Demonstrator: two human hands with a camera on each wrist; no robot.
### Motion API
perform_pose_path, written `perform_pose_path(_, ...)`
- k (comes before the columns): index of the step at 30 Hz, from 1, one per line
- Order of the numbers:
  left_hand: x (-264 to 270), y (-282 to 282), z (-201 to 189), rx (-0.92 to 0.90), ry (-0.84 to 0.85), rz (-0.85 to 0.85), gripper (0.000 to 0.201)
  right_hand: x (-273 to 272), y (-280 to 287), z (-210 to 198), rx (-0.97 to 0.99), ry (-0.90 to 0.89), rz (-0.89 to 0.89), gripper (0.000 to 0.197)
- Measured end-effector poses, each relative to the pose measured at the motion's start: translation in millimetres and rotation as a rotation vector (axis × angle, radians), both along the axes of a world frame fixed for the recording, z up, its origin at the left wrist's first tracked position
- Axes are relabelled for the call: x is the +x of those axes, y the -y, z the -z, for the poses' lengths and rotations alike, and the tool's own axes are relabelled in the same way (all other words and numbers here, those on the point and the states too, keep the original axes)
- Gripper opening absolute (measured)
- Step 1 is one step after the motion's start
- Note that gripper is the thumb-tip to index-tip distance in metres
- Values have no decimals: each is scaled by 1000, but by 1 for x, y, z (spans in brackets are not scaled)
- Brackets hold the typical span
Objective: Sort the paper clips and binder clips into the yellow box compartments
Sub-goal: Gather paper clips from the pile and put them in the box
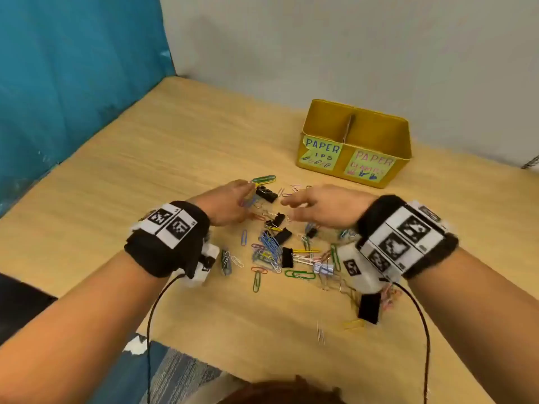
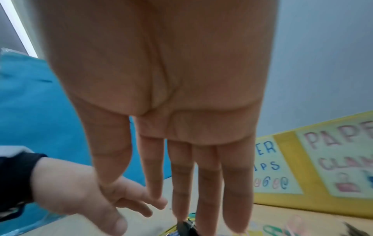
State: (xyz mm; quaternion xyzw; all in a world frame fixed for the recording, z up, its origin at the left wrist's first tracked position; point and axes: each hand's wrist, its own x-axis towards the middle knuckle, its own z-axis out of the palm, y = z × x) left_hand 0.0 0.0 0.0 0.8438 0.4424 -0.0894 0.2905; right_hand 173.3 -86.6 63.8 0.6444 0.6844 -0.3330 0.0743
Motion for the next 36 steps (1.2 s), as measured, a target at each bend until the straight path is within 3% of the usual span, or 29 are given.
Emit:
perform_pose_path(5, 5, -9, 11, -79, -110, 84, 79, -14, -78, 20, 48, 150, 45, 46)
perform_pose_path(9, -11, 4, 16, -110, -138, 147, 78, -36, -104, 45, 7, 291, -45, 38)
perform_pose_path(14, -42, 5, 18, -104, -27, 18, 47, -56, -97, 61, -14, 206, -207, 50)
perform_pose_path(18, -40, -7, 23, -16, -80, -19, 78, -44, -75, 78, -41, 268, -328, 57)
perform_pose_path(23, -10, -18, 32, -21, -205, 119, 86, 0, -61, 83, -52, 271, -211, 55)
perform_pose_path(28, -17, 6, 27, -61, -139, 156, 66, 10, -65, 75, 30, 399, -6, 56)
perform_pose_path(31, -32, 20, 21, -79, -29, 98, 57, -16, -65, 72, 225, 335, -29, 61)
perform_pose_path(34, -47, 27, 14, -34, -13, -15, 71, -55, -61, 73, 437, 213, -158, 50)
perform_pose_path(36, -56, 33, 13, -44, -75, -85, 87, -76, -56, 76, 348, 146, -234, 42)
